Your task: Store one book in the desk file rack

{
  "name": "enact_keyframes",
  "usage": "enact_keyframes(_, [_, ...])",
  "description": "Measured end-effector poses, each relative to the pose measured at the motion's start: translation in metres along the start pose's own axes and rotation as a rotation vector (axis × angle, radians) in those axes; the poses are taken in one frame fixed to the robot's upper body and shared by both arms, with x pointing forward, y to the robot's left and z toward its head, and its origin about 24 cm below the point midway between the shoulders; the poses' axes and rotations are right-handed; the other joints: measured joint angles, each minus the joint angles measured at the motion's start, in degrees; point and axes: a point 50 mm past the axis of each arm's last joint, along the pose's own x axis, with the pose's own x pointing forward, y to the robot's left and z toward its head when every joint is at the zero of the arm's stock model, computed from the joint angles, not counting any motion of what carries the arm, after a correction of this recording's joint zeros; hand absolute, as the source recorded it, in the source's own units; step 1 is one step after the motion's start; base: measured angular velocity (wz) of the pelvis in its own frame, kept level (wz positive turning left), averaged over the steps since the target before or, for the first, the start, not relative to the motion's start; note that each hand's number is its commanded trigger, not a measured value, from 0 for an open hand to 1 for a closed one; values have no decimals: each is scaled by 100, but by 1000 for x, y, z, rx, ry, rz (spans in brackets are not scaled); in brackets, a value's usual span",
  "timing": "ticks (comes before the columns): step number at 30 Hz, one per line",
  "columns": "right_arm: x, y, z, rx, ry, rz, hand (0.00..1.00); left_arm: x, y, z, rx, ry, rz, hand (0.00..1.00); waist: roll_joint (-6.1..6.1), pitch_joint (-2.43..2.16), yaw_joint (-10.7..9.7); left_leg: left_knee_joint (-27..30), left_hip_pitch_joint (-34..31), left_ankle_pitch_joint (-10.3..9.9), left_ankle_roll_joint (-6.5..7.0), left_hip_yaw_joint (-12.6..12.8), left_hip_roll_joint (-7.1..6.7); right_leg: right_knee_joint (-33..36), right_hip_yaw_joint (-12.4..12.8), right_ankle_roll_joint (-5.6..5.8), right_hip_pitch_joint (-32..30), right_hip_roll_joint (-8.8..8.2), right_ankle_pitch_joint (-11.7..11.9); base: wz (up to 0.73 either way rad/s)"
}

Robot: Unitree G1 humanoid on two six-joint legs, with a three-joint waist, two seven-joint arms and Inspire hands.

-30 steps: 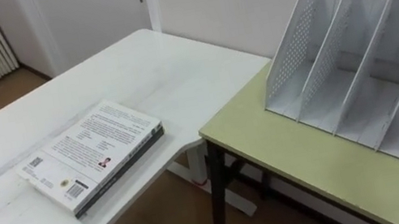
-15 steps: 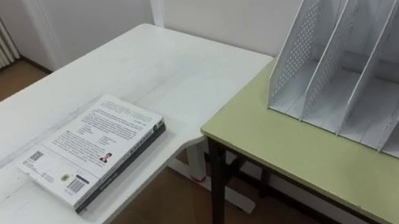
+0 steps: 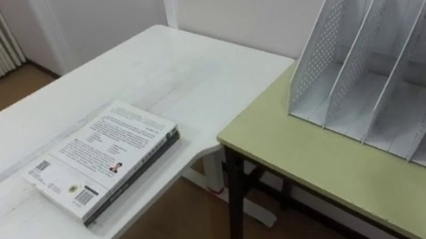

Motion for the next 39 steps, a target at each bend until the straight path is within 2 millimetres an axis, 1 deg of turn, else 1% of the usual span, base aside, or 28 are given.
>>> enact_keyframes(5, [0,0,-1,20,18,11,100,0,0,0,0,0,-1,0,-1,2,3,-6,7,0,1,2,-2,-1,0,0,1,-1,0,0])
enact_keyframes(13, [0,3,-9,91,140,42,100,0,0,-1,-12,13,0,0,3,8,-5,-8,7,3,4,4,-6,3,3,1,5,-5,0,0])
enact_keyframes(14, [0,3,-9,89,142,42,82,0,0,-1,-12,13,0,0,3,8,-4,-8,7,3,4,4,-7,3,3,1,5,-6,-1,0])
enact_keyframes(15, [-1,3,-9,88,144,42,0,0,0,-1,-13,13,0,0,3,9,-4,-8,7,3,5,4,-7,2,3,1,5,-6,-1,0])
enact_keyframes(17, [0,3,-9,91,147,43,0,0,0,-1,-18,16,1,0,1,12,-5,-10,8,3,5,5,-7,3,6,2,5,-6,-1,0])
enact_keyframes(20, [0,3,-11,112,166,45,0,0,0,-1,-33,19,2,0,2,31,-5,-9,10,3,5,11,-8,4,12,1,6,-6,-1,0])
enact_keyframes(22, [4,8,-11,114,188,45,0,0,1,-1,-35,17,2,0,5,64,-19,-9,13,4,6,26,-7,9,26,1,6,-5,-1,-2])
enact_keyframes(23, [5,9,-10,116,190,44,0,0,1,-1,-35,17,2,0,6,67,-20,-9,10,4,7,28,-7,9,28,1,5,-5,-1,0])
enact_keyframes(28, [9,20,6,157,159,73,0,0,0,0,-35,16,2,0,5,66,-16,-9,15,4,7,36,-8,3,37,2,5,-4,-1,0])
enact_keyframes(30, [10,22,9,164,152,83,0,0,0,0,-35,16,2,0,3,66,-12,-9,15,4,7,35,-7,3,35,2,6,-4,-1,0])
enact_keyframes(35, [10,23,9,168,154,88,0,1,0,0,-40,15,6,0,6,63,7,-8,20,4,7,35,-6,7,36,2,6,-4,-1,0])
enact_keyframes(39, [10,23,9,169,153,88,0,1,0,-1,-45,20,9,0,16,43,4,2,17,4,7,29,-6,22,35,2,6,-4,-1,0])
